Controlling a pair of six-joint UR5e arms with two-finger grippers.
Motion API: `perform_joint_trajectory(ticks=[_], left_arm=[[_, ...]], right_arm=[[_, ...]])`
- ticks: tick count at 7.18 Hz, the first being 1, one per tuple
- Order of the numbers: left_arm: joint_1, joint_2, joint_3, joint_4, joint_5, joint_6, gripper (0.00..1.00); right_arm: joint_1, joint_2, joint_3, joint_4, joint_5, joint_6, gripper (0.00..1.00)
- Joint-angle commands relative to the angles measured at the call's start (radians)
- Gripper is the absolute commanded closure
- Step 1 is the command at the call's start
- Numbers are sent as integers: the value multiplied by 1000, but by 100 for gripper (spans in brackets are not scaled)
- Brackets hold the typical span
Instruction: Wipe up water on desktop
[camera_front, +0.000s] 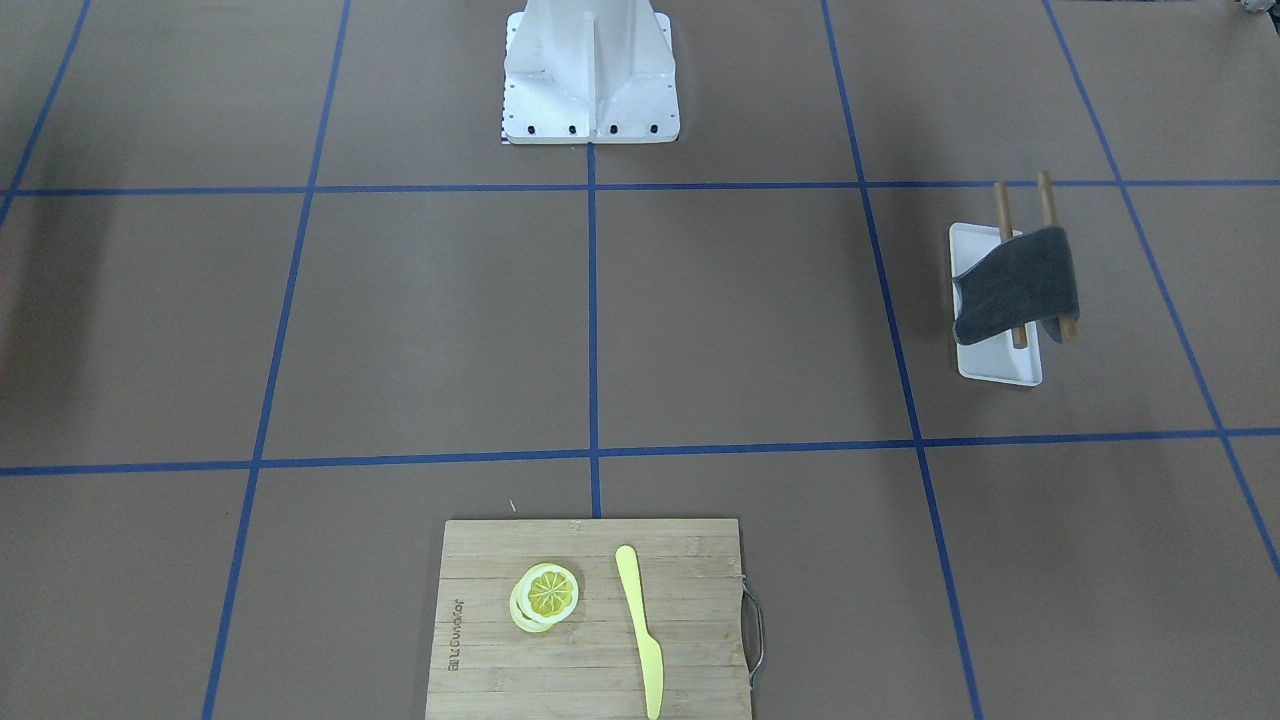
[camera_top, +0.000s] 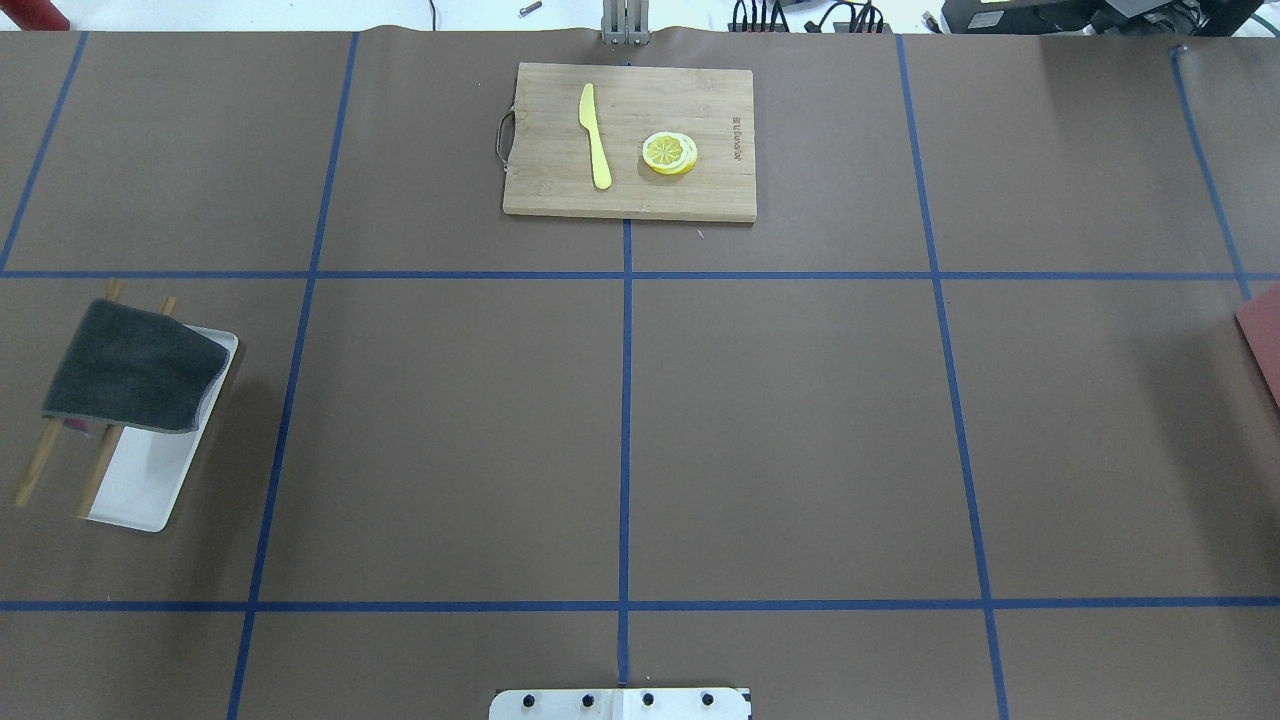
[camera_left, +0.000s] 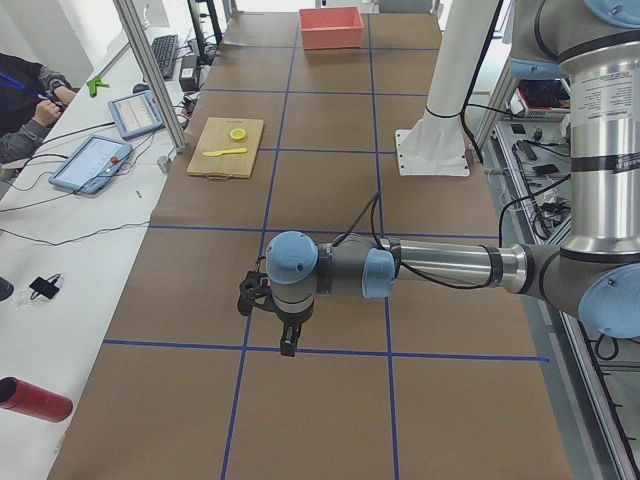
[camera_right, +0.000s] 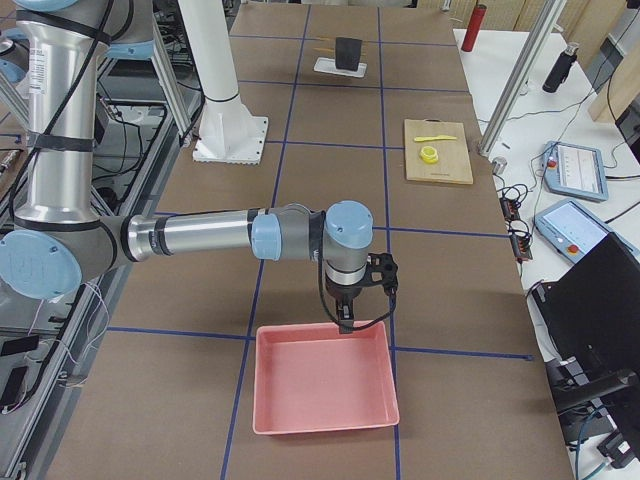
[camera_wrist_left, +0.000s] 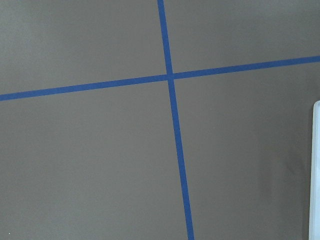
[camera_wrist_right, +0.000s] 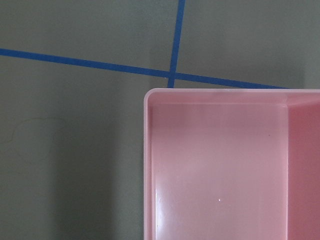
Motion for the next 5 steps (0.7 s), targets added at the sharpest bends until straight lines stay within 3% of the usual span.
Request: perform_joint_trajectory(ticks=[1, 5], left_arm=[[0, 1, -20, 2, -2, -3, 1], [0, 10, -30, -5, 0, 5, 1]], right_arm=[[0, 1, 5, 0, 1, 0, 0], [-2, 8, 42, 2, 6, 3, 0]])
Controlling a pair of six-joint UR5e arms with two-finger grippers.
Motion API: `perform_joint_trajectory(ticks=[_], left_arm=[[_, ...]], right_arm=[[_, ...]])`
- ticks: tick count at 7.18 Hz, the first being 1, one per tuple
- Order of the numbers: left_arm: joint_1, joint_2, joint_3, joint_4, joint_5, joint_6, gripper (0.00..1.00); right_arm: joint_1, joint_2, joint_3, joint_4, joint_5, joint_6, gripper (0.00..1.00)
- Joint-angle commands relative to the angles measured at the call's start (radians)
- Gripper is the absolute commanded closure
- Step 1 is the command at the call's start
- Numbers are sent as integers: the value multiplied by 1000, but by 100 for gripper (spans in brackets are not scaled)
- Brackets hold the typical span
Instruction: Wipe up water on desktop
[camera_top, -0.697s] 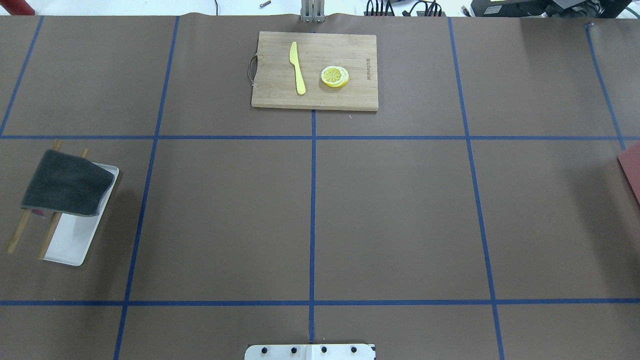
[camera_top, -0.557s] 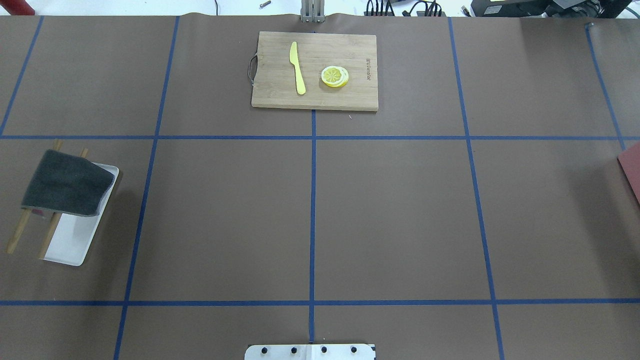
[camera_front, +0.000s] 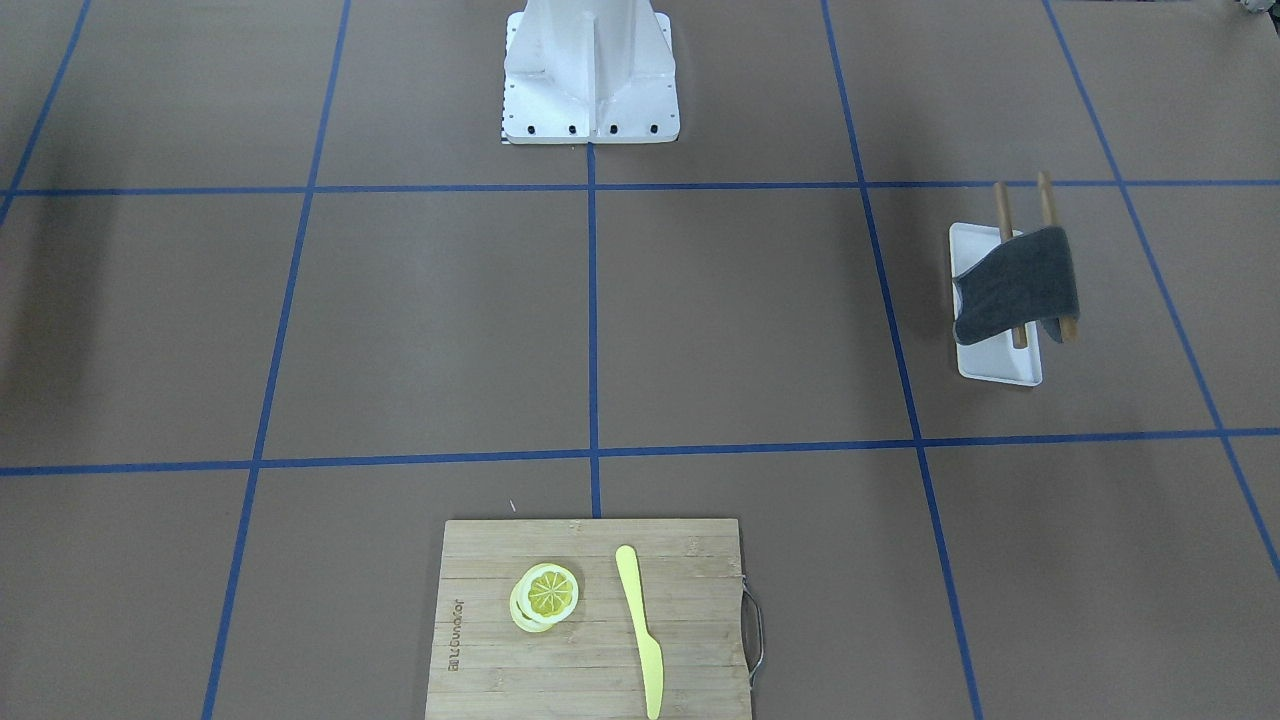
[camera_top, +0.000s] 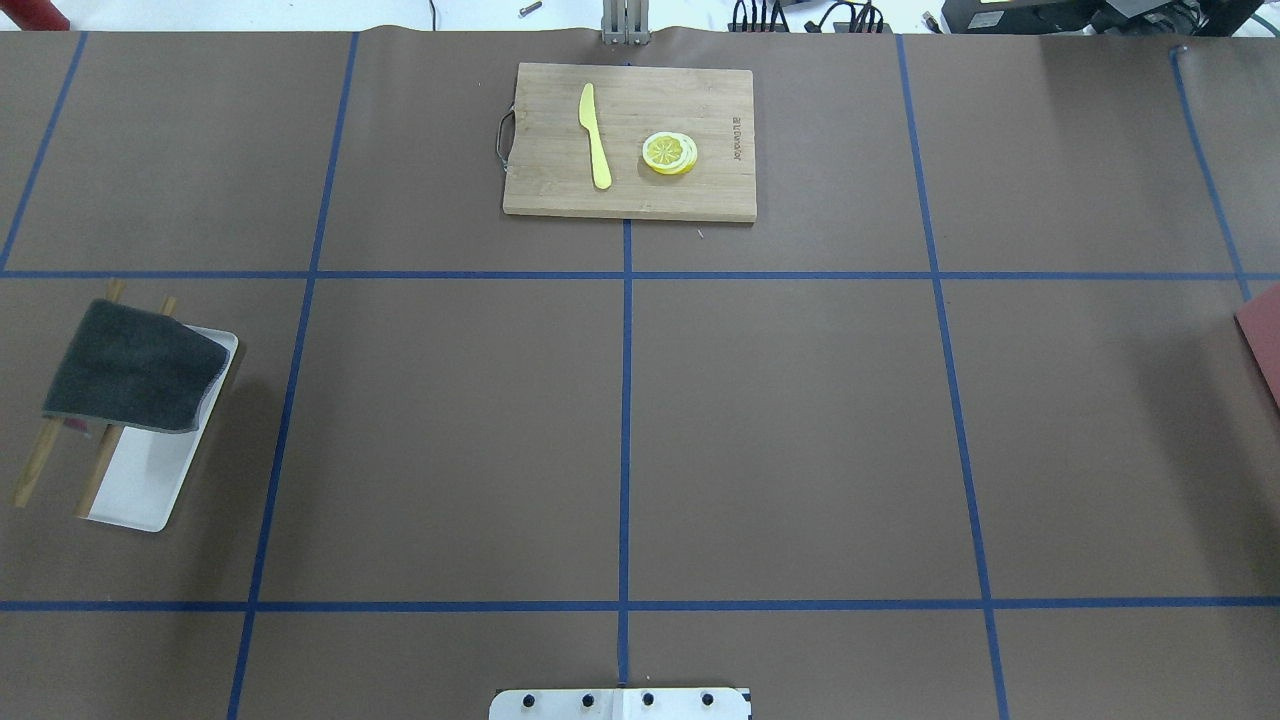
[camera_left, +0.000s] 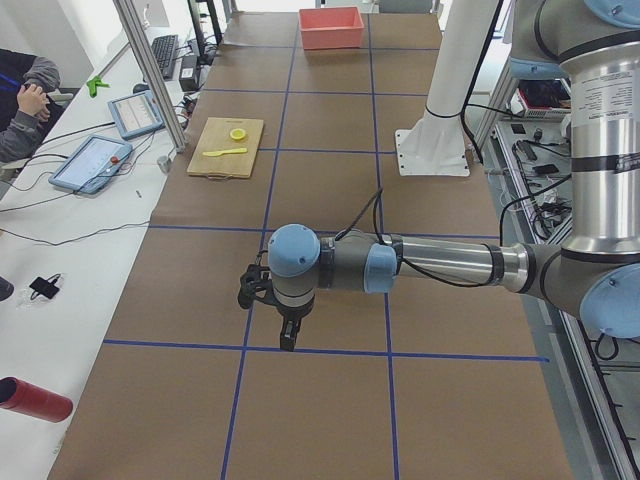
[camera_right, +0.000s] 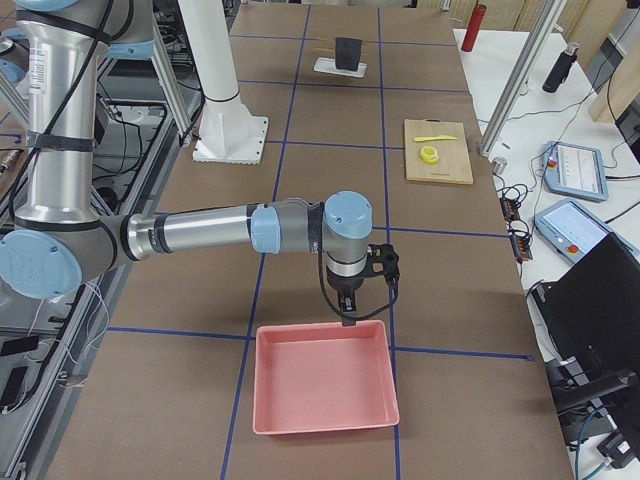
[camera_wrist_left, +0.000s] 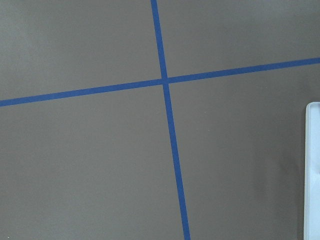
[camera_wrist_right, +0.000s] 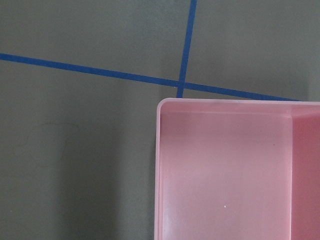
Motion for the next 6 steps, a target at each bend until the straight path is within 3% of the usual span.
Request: perform_joint_trajectory(ticks=[1, 4, 6], left_arm=[[-3, 1, -17, -2, -1, 2, 1], [-3, -37, -36, -24, -10, -6, 1], [-3, -69, -14, -193, -4, -9, 1]], right_arm=[[-1, 14, 26, 3, -4, 10, 0], [-3, 27, 72, -2, 0, 13, 0], [-1, 25, 87, 1, 9, 10, 0]])
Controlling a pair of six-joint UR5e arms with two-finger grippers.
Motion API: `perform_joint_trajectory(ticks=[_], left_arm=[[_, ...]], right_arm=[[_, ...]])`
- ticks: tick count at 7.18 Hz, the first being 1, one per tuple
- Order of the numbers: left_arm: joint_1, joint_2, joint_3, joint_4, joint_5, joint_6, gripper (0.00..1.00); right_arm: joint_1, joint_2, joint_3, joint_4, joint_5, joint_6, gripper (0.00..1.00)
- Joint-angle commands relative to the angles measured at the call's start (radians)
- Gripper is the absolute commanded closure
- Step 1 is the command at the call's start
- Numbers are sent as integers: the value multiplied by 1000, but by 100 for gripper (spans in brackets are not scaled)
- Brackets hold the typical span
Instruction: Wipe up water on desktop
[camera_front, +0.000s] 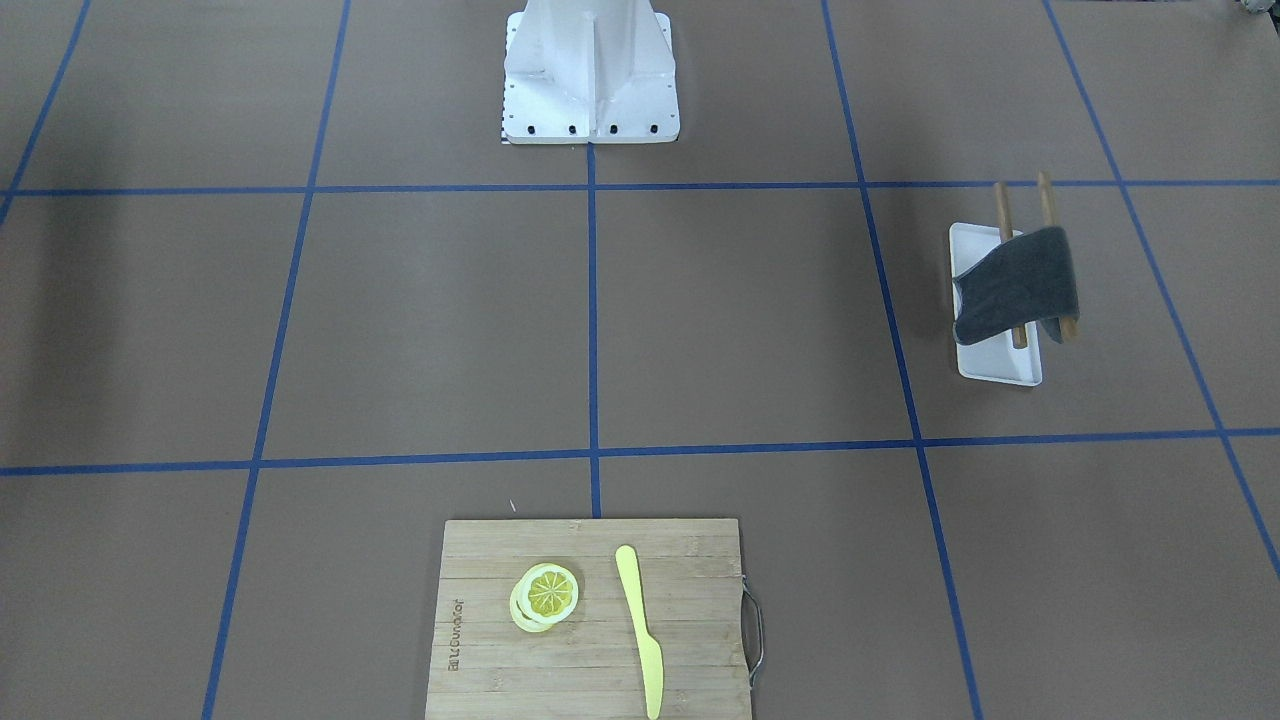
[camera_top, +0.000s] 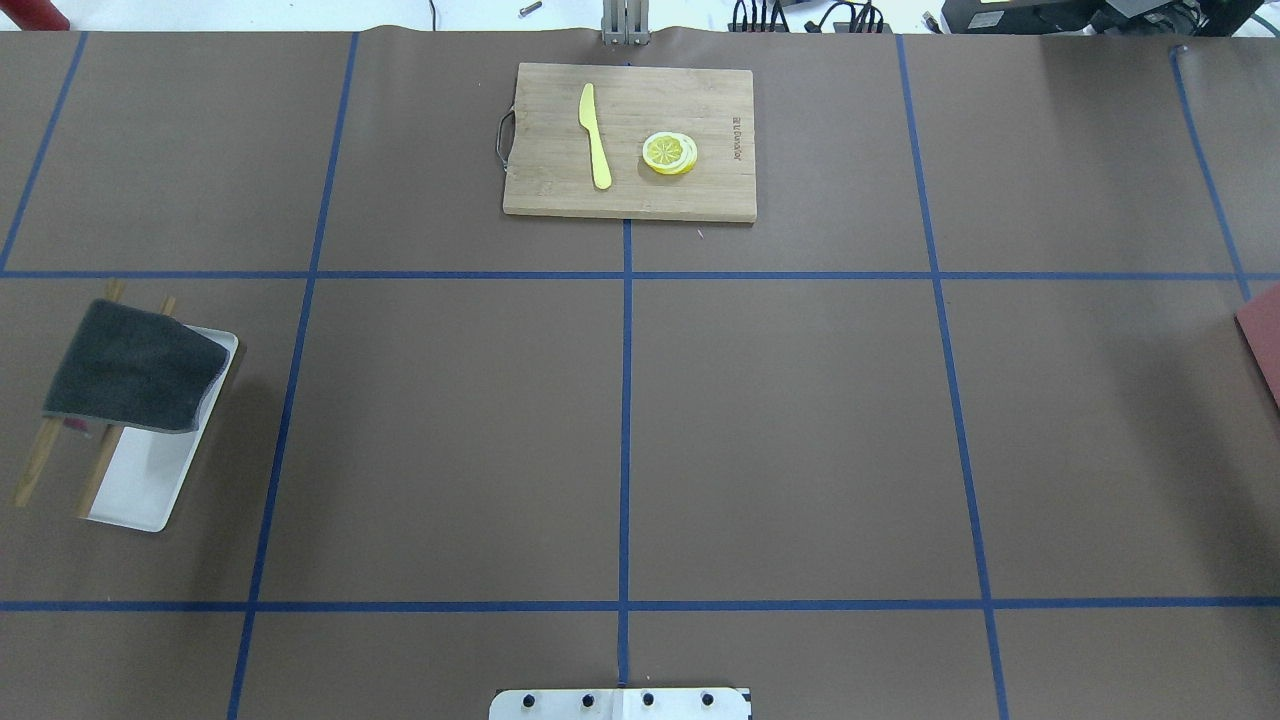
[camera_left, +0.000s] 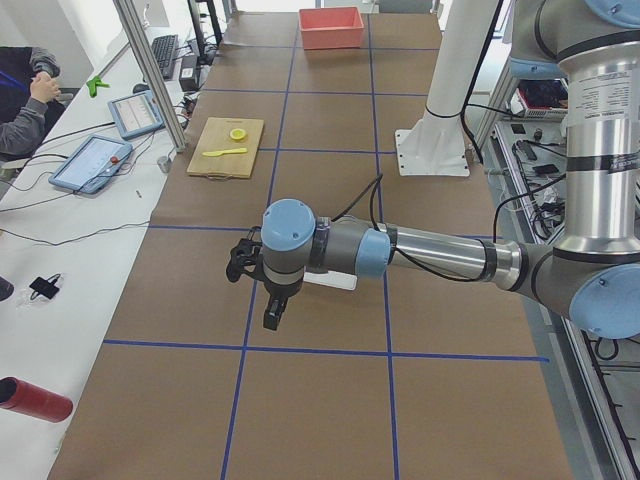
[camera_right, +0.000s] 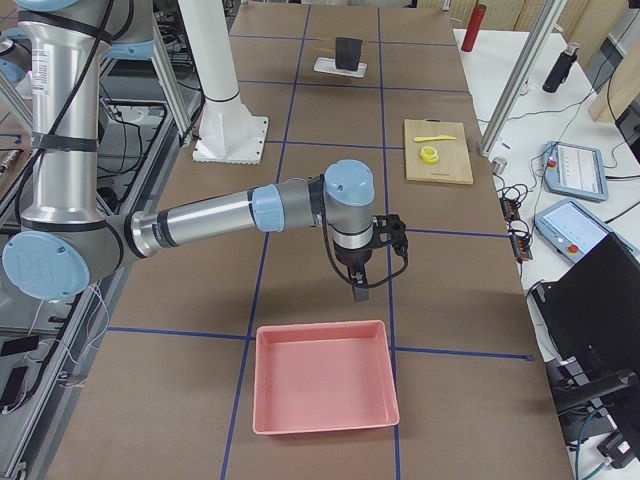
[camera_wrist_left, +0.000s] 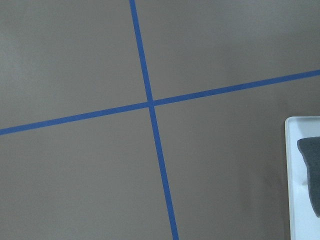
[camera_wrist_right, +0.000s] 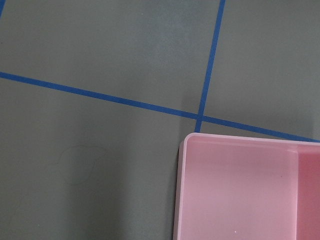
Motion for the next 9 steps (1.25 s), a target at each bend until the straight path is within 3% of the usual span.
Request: perform_joint_trajectory(ticks=[1, 3, 5, 8, 9], left_arm=[[0, -30, 44, -151, -1, 3, 1], [1, -22, 52, -261, -6, -2, 1], [10, -22, 30, -316, -6, -176, 1], [124, -7, 35, -469, -97, -442, 1], [198, 2, 38, -513, -89, -522, 1]], right_arm=[[1, 2, 18, 19, 20, -1, 0], [1, -5, 13, 86, 32, -1, 0], [-17, 2, 22, 94, 65, 97, 0], [-120, 1, 21, 232, 24, 325, 0], [-135, 1, 21, 234, 11, 334, 0]])
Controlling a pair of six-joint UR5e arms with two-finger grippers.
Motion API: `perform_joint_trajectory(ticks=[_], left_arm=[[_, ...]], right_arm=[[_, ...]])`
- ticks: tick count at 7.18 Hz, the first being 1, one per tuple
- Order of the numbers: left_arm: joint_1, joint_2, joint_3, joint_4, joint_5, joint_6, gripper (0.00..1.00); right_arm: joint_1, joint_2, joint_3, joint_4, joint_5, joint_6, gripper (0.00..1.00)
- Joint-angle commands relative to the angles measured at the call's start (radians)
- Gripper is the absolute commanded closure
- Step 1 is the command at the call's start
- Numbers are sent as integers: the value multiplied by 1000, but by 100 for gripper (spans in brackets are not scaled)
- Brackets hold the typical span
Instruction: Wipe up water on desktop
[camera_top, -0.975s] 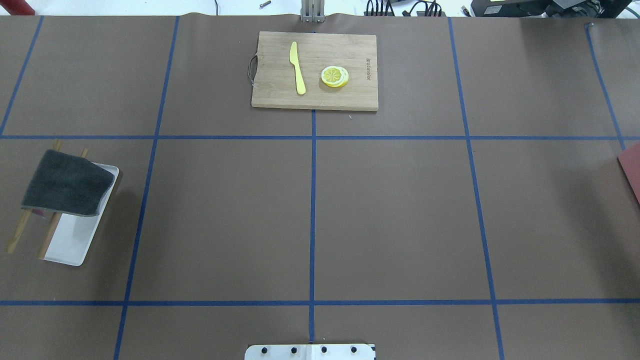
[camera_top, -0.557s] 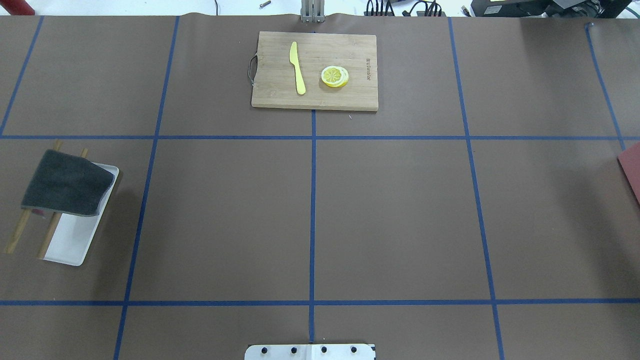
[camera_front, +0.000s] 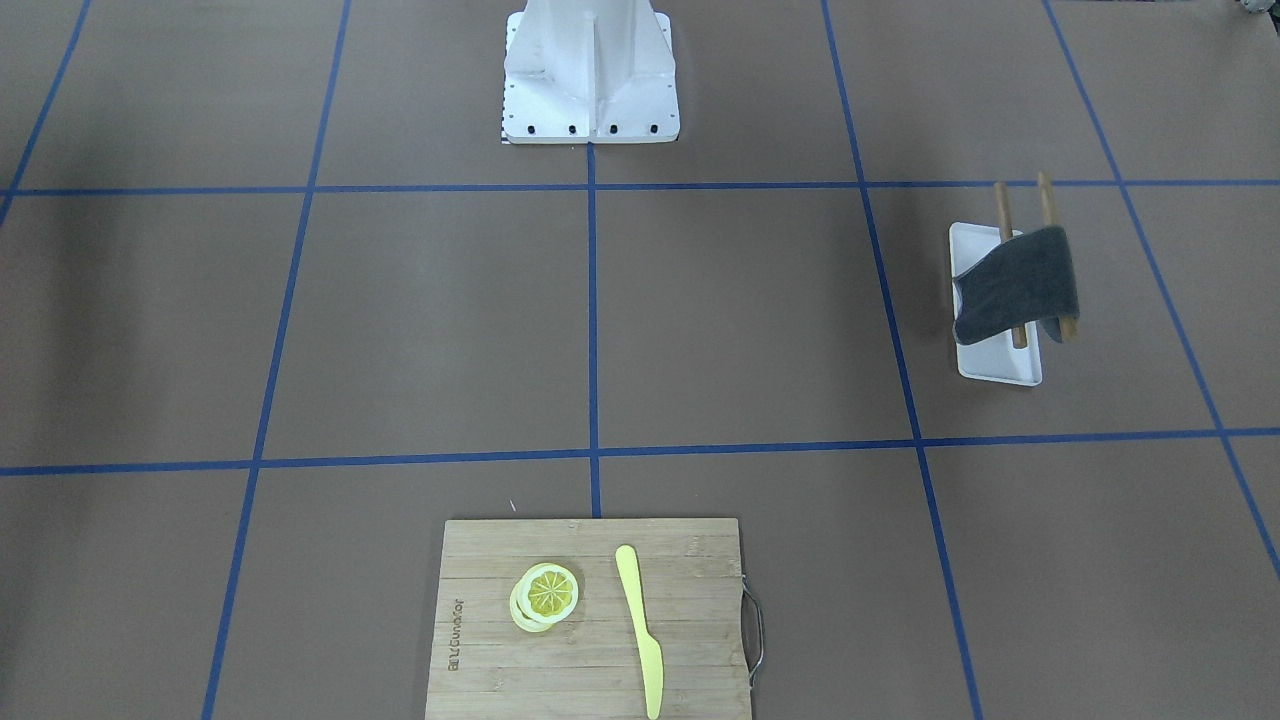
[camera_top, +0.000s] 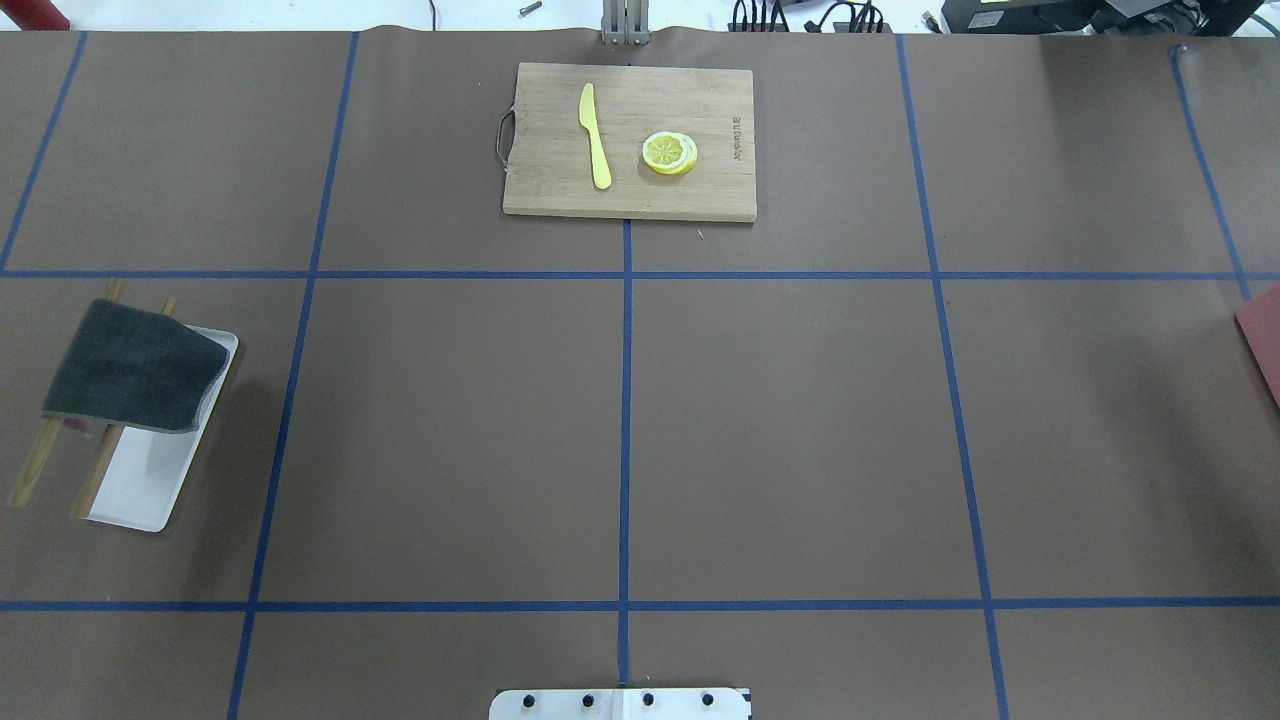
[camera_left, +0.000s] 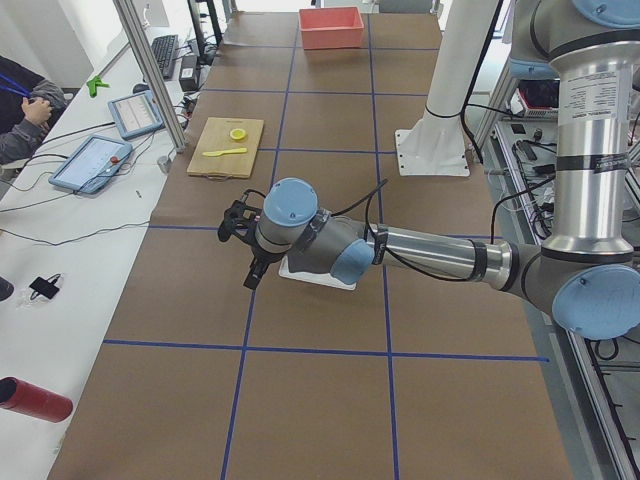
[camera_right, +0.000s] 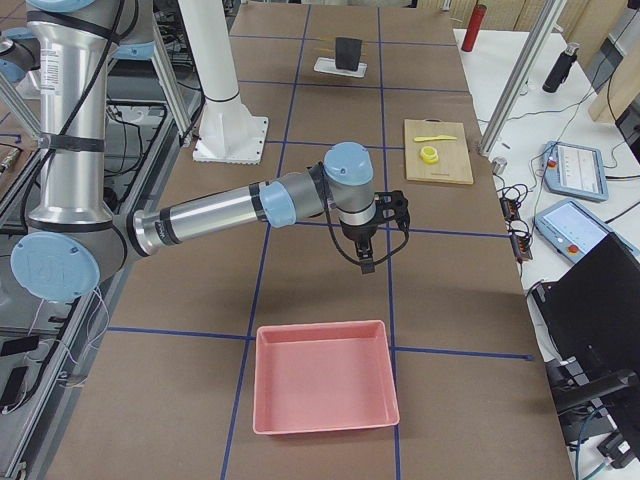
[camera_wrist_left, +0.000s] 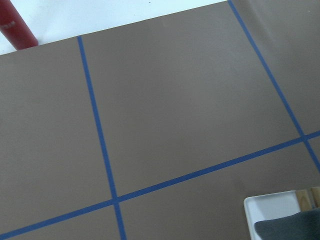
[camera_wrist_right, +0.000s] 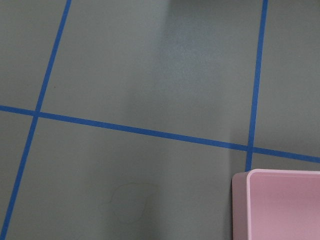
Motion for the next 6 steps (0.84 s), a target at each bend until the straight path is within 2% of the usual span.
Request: perform_joint_trajectory(ticks=[1, 3, 4, 6], left_arm=[[149, 12, 3, -81, -4, -177, 1], [230, 12, 14, -112, 10, -236, 2], [259, 11, 24, -126, 36, -240, 8], [327, -3, 27, -143, 65, -291, 27]], right_arm=[[-34, 0, 0, 25, -37, 42, 0], [-35, 0, 0, 25, -40, 42, 0], [-35, 0, 0, 25, -40, 42, 0], [-37, 0, 0, 25, -43, 42, 0]])
